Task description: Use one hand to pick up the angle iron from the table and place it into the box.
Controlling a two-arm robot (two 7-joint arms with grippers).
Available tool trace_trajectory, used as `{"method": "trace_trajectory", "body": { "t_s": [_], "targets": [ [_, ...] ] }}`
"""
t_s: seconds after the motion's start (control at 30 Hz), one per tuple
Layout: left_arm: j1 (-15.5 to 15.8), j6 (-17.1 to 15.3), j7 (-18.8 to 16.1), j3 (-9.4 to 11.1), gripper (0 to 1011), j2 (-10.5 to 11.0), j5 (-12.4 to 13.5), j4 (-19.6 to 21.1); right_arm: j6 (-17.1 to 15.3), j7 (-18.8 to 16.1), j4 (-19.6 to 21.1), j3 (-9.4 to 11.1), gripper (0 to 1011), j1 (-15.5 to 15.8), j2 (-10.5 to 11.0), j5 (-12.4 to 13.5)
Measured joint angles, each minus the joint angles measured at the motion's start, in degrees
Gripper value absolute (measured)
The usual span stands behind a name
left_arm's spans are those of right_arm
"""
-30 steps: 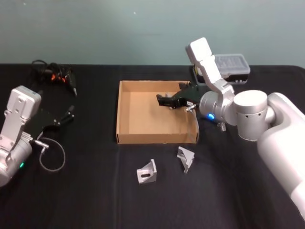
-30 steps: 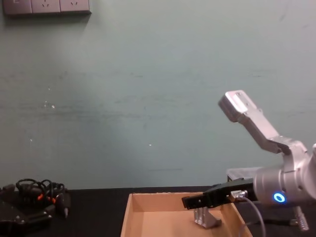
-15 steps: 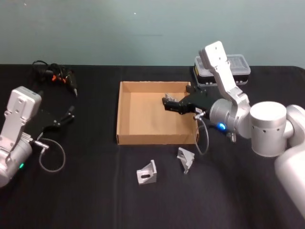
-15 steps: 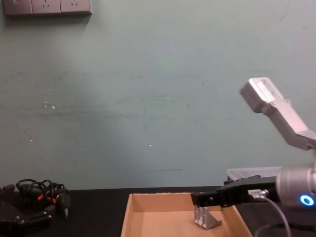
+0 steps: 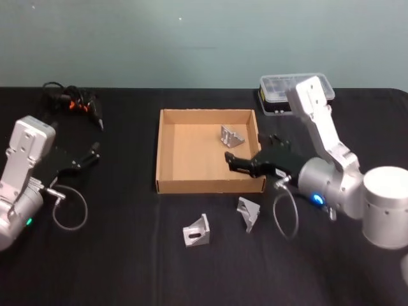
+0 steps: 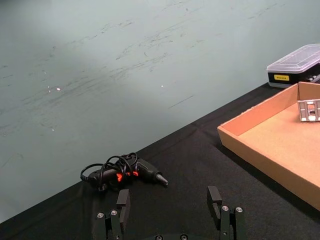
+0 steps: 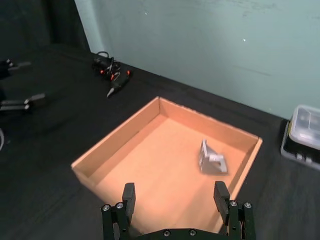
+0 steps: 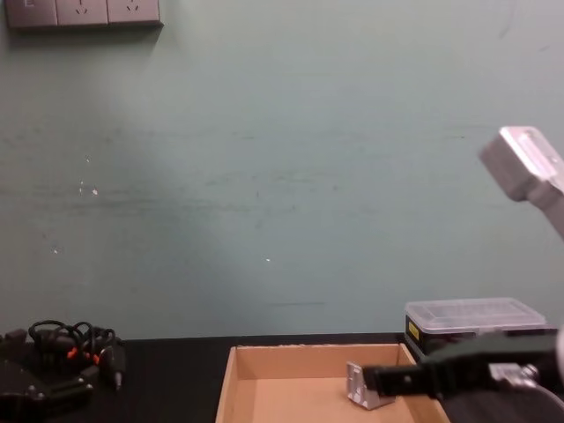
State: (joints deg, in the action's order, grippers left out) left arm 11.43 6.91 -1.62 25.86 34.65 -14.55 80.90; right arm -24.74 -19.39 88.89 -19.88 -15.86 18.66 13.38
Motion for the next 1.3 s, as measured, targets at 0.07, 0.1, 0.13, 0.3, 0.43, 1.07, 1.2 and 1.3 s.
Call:
{"method": "trace_trajectory", "body": {
  "t_s": [0.07, 0.1, 0.13, 0.3, 0.43, 1.07, 1.2, 1.3],
  "targets": [
    [0.0, 0.0, 0.0, 0.0, 1011, 0.0, 0.0, 0.0, -0.3, 0.4, 2.5, 0.5, 1003, 2.3, 0.9, 0.4],
    [0.0, 0.0, 0.0, 0.0, 1011, 0.0, 0.0, 0.0, -0.4, 0.4, 3.2, 0.7, 1003, 2.9, 1.2, 0.6],
    [0.0, 0.0, 0.0, 0.0, 1011, 0.0, 0.0, 0.0, -0.4, 0.5, 4.0, 0.9, 1003, 3.7, 1.5, 0.7],
    [0.0, 0.0, 0.0, 0.0, 1011, 0.0, 0.0, 0.0, -0.4, 1.1, 8.7, 1.8, 1003, 8.6, 3.5, 1.5],
    [0.0, 0.0, 0.0, 0.0, 1011, 0.0, 0.0, 0.0, -0.2, 1.1, 11.5, 2.1, 1003, 11.2, 4.8, 1.9],
    [0.0, 0.0, 0.0, 0.0, 1011, 0.0, 0.0, 0.0, -0.5, 0.7, 15.1, 1.9, 1003, 16.7, 7.8, 3.9],
    [0.0, 0.0, 0.0, 0.0, 1012, 0.0, 0.0, 0.0, -0.5, 1.2, 14.5, 2.0, 1003, 16.9, 7.7, 4.2],
    [0.0, 0.0, 0.0, 0.0, 1011, 0.0, 0.0, 0.0, -0.5, 1.4, 14.5, 2.0, 1003, 17.0, 7.6, 4.3]
  ]
}}
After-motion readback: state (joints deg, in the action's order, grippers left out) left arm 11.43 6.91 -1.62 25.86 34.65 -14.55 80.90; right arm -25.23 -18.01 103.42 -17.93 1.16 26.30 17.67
